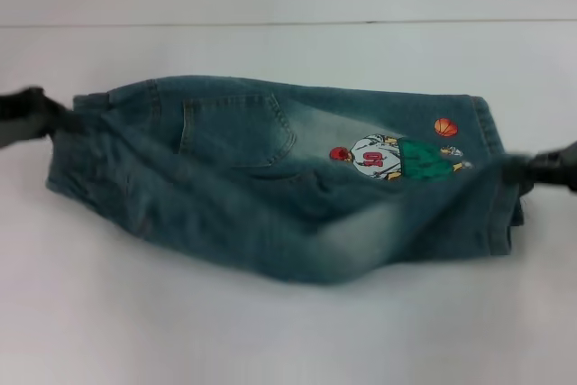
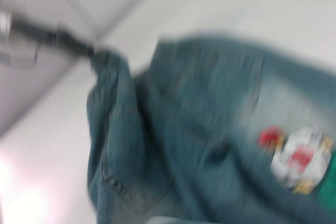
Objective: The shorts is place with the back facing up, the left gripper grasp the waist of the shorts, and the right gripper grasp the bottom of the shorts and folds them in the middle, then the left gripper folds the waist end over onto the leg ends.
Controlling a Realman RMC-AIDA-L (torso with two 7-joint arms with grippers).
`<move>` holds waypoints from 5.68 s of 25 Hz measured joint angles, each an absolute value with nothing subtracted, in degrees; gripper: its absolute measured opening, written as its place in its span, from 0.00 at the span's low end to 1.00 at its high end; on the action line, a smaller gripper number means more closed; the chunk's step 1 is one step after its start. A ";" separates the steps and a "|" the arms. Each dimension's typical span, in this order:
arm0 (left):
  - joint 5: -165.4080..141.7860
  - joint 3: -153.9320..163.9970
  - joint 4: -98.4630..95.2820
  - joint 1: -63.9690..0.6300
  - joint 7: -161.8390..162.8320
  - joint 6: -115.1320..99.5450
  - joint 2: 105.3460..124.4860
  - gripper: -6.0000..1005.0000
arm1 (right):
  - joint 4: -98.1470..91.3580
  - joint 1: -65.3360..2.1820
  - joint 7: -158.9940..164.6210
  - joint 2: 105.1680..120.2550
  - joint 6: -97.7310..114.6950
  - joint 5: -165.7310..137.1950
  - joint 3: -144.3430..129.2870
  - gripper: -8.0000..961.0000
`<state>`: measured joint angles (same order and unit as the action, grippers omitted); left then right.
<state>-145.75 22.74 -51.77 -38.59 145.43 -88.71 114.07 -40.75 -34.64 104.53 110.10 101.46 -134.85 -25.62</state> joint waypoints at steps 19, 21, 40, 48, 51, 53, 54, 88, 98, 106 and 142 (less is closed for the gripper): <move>-133.94 22.42 -43.51 -35.95 138.21 -68.98 115.86 0.04 | -33.17 -30.43 89.83 117.36 69.16 -116.17 -23.89 0.02; -133.85 22.52 -43.15 -35.94 136.82 -68.05 115.86 0.04 | -32.85 -31.21 88.82 118.04 65.99 -115.73 -24.04 0.02; -132.25 25.82 -42.64 -37.39 119.40 -62.20 118.44 0.06 | -26.59 -36.03 81.86 119.28 52.15 -111.16 -26.74 0.03; -131.61 28.94 -42.85 -36.47 118.45 -55.65 119.73 0.13 | -25.15 -35.51 81.87 119.31 51.26 -111.00 -27.49 0.11; -130.35 29.00 -42.85 -36.07 117.50 -55.60 119.60 0.24 | -25.14 -34.96 81.93 119.26 51.44 -110.97 -27.51 0.19; -130.11 29.05 -43.00 -36.03 117.14 -55.88 119.56 0.31 | -25.14 -34.68 82.06 119.26 51.45 -110.97 -27.51 0.25; -130.09 28.98 -43.14 -36.00 117.16 -55.97 119.55 0.35 | -25.13 -34.52 82.19 119.25 51.55 -110.96 -27.46 0.29; -152.03 29.53 -46.13 -37.01 154.06 -73.76 115.18 0.93 | -36.37 -31.32 84.95 117.00 95.12 -115.07 -34.25 0.88; -151.62 29.51 -42.96 -37.46 152.74 -66.84 115.64 0.87 | -36.37 -31.57 85.20 117.77 94.36 -115.13 -34.58 0.88; -151.62 29.80 -41.35 -37.62 151.00 -65.44 115.83 0.65 | -36.39 -31.22 85.13 117.94 93.69 -114.87 -34.17 0.87; -136.11 30.16 -47.50 -42.51 138.99 -77.41 116.05 0.07 | -21.81 -33.96 73.48 119.72 71.10 -101.65 -34.18 0.60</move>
